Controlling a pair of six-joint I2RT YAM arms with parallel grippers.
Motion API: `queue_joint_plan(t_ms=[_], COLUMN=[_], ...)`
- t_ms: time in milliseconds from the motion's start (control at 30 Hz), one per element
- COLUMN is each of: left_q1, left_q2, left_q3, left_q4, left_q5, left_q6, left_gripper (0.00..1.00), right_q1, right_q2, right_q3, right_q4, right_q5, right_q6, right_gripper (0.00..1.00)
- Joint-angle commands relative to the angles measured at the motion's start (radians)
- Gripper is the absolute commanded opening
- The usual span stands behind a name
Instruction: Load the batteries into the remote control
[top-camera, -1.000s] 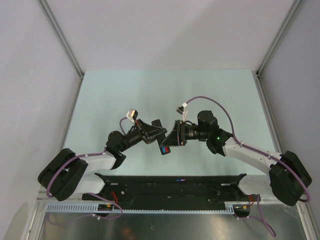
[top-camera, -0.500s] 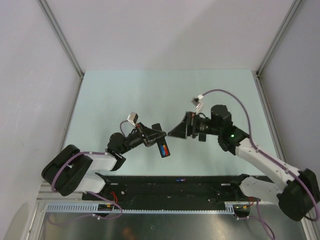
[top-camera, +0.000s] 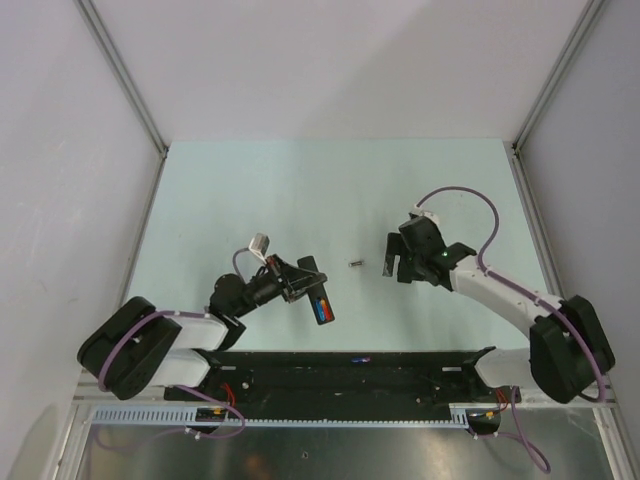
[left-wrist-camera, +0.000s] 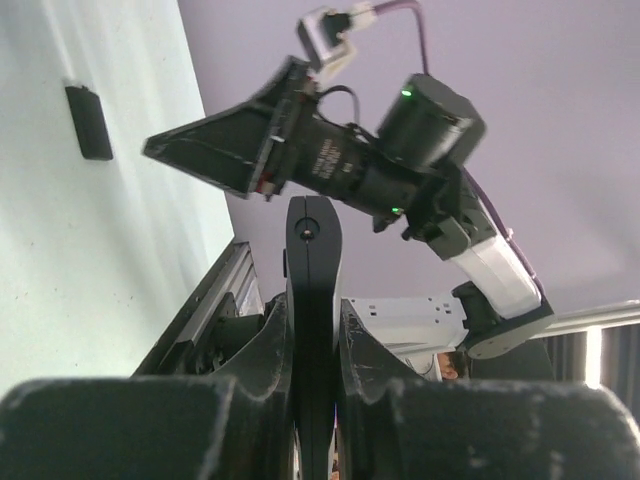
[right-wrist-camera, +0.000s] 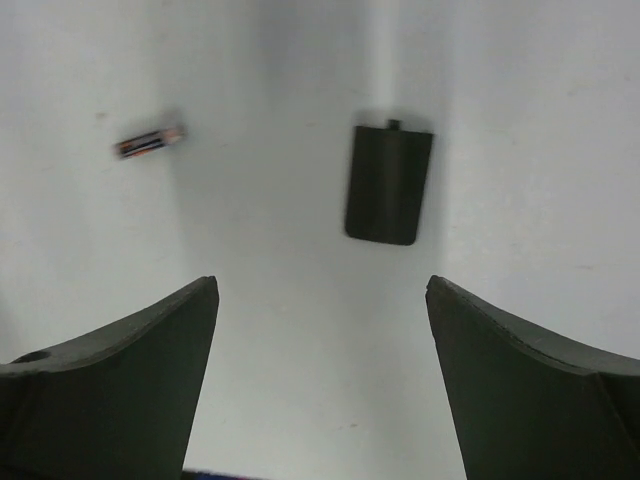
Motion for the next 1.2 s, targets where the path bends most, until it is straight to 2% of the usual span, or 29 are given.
queue_joint_plan(t_ms=[0, 200, 533, 933, 1167], left_q1=[0.006, 0.008, 0.008, 0.008, 0.008], left_q2=[-0.071, -0.098, -0.160, -0.167, -0.157], left_q3=[-0.002, 0.027, 0.032, 0.037, 0.035], left_q4=[0.241, 0.060, 0.057, 0.057, 0.057], left_q5=[0.013, 0.016, 0.002, 0.005, 0.009], left_q6=[0.069, 0.126, 0.112, 0.086, 0.084], left_gripper=[0.00, 0.00, 0.00, 0.00, 0.00], right_q1=[-0.006, -0.006, -0.021, -0.062, -0.059], right_q2=[0.068, 0.152, 0.287, 0.333, 0.358], right_q3=[0.022, 0.029, 0.050, 0.050, 0.050], right_q4=[-0.012, -0.011, 0.064, 0.081, 0.057], right_q5=[0.191, 0.176, 0.131, 0.073, 0.059], right_q6=[0.042, 0.056, 0.018, -0.037, -0.062], right_gripper=[0.89, 0.87, 0.81, 0.59, 0.56])
